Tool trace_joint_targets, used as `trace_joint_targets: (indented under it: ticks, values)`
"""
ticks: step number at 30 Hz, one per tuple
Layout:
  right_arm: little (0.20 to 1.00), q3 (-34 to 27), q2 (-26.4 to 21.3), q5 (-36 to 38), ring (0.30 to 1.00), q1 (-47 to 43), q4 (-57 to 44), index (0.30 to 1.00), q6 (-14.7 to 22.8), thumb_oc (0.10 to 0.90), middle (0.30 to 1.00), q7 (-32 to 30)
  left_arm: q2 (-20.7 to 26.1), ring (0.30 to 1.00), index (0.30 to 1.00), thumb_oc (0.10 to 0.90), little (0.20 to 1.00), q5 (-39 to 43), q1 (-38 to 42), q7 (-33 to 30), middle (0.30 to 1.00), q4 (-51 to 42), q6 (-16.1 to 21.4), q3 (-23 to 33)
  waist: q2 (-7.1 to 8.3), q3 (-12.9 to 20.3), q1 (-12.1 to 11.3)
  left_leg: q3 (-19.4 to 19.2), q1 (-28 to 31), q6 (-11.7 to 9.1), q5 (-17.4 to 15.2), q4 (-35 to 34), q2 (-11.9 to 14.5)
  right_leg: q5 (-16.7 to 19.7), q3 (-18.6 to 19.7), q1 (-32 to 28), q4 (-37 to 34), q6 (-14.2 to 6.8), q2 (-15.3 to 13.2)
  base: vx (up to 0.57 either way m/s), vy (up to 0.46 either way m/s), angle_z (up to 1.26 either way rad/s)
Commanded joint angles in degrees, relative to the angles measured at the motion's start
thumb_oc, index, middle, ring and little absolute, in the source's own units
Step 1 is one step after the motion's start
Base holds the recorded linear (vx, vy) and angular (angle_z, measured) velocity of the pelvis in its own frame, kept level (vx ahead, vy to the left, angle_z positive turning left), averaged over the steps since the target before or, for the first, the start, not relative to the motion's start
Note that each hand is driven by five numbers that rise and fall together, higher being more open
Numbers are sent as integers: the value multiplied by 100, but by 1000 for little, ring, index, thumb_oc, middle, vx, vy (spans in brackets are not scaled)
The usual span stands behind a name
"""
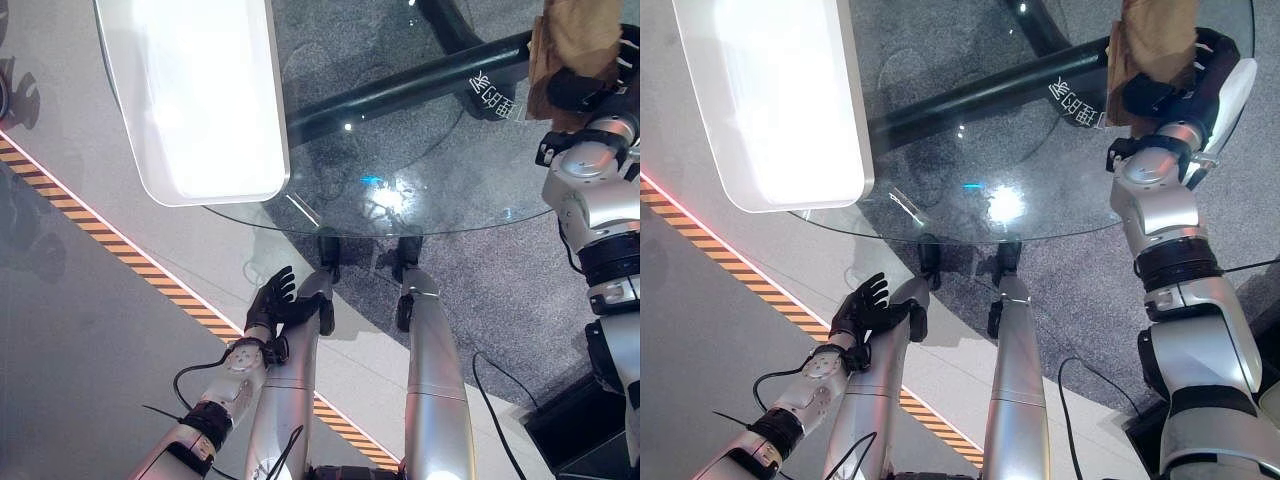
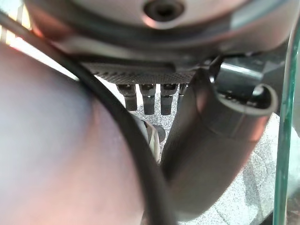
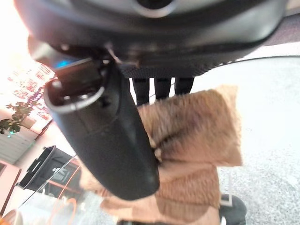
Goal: Wipe the table with a cloth and put it in the basket.
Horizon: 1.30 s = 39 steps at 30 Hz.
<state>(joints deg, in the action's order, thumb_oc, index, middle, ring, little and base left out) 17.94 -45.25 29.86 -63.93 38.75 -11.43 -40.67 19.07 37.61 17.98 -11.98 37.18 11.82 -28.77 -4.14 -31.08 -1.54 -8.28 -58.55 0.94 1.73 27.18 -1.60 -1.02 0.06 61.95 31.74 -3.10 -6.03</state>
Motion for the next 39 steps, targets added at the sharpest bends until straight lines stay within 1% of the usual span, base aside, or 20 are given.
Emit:
trace_joint_targets:
  ticks: [1, 7, 12, 18, 21, 23, 24, 26, 29, 32, 35, 36, 38, 39]
  values:
    - [200, 375, 17, 424, 300, 353, 20, 300, -160, 100, 300, 444, 109, 900, 900, 800, 900, 171, -548, -10, 900, -292, 221, -233, -440, 129, -49, 500, -50, -179, -495, 243, -277, 8, -417, -17, -145, 31, 303, 0, 0, 0]
    - [200, 330, 20, 328, 300, 385, -34, 300, -96, 100, 300, 400, 117, 900, 900, 800, 900, 191, -608, -24, 900, -357, 240, -253, -453, 129, -56, 508, -43, -160, -507, 246, -285, -4, -404, -10, -122, 29, 309, 3, 16, 0]
    - [200, 247, 68, 194, 300, 414, -264, 300, 6, 100, 300, 266, 82, 900, 900, 800, 900, 165, -657, -42, 900, -366, 240, -237, -431, 129, -60, 529, 6, -151, -511, 216, -301, -14, -381, -71, -144, 6, 331, 1, 39, 0]
    - [200, 213, 110, -220, 300, 467, -842, 300, 114, 100, 300, 94, 21, 900, 900, 800, 900, 114, -697, -89, 900, -413, 220, -210, -418, 129, -49, 526, 55, -117, -523, 186, -318, -1, -342, -96, -155, -27, 337, 7, 52, 0]
    - [200, 208, 207, -527, 300, 490, -1377, 300, 65, 100, 300, 107, -6, 900, 900, 800, 900, 79, -711, -101, 900, -449, 178, -159, -409, 129, -47, 517, 97, -93, -524, 161, -342, 6, -324, -129, -181, -46, 347, 3, 56, 2]
    - [200, 227, 349, -752, 300, 491, -1853, 300, -146, 100, 300, 127, -49, 900, 900, 800, 900, 33, -713, -108, 900, -447, 146, -110, -396, 129, -48, 516, 140, -77, -526, 132, -374, 6, -316, -165, -210, -57, 361, 3, 57, 1]
    - [200, 228, 365, -782, 300, 491, -1898, 300, -170, 100, 300, 146, -54, 900, 900, 800, 900, 27, -715, -105, 900, -448, 143, -101, -394, 129, -50, 516, 148, -76, -525, 125, -378, 6, -315, -170, -215, -58, 363, -2, 54, -1]
    - [200, 312, 510, -1006, 300, 456, -2174, 300, -398, 100, 300, 284, -97, 900, 900, 800, 900, -16, -695, -104, 900, -465, 97, -46, -391, 129, -67, 510, 175, -66, -506, 81, -399, 20, -316, -199, -264, -59, 362, -3, 46, -2]
    - [200, 382, 610, -1206, 300, 445, -2256, 300, -592, 100, 300, 452, -130, 900, 900, 800, 900, -51, -679, -65, 900, -467, 70, -7, -400, 129, -83, 509, 174, -63, -495, 70, -414, 31, -314, -201, -284, -61, 356, 4, 38, 1]
    - [200, 568, 750, -1400, 300, 434, -2354, 300, -951, 100, 300, 675, -157, 900, 900, 800, 900, -123, -712, -5, 900, -481, 54, 21, -422, 129, -130, 506, 163, -37, -491, 69, -426, 46, -321, -177, -274, -60, 330, 8, 35, 2]
    - [200, 742, 842, -1517, 300, 418, -2296, 300, -1045, 100, 300, 929, -199, 900, 900, 800, 900, -150, -703, 2, 900, -441, 63, 18, -433, 129, -158, 500, 171, -15, -485, 45, -437, 56, -337, -175, -293, -59, 315, 5, 27, 3]
    - [200, 859, 889, -1642, 300, 387, -2258, 300, -1111, 100, 300, 1238, -206, 900, 900, 800, 900, -179, -694, 15, 900, -423, 55, 17, -436, 129, -183, 500, 163, -8, -478, 45, -443, 64, -360, -172, -300, -61, 296, 4, 15, 3]
    - [200, 988, 938, -1738, 300, 373, -2271, 300, -1129, 100, 300, 1541, -203, 900, 900, 800, 900, -205, -710, 44, 900, -399, 79, 9, -442, 129, -205, 498, 155, -5, -461, 37, -454, 81, -376, -174, -325, -61, 283, 0, 0, 0]
    - [200, 1125, 965, -1841, 300, 346, -2255, 300, -1233, 100, 300, 1734, -181, 900, 900, 800, 900, -203, -719, 76, 900, -390, 92, 11, -445, 129, -228, 500, 151, -8, -453, 36, -464, 84, -397, -174, -329, -66, 272, 0, 0, 0]
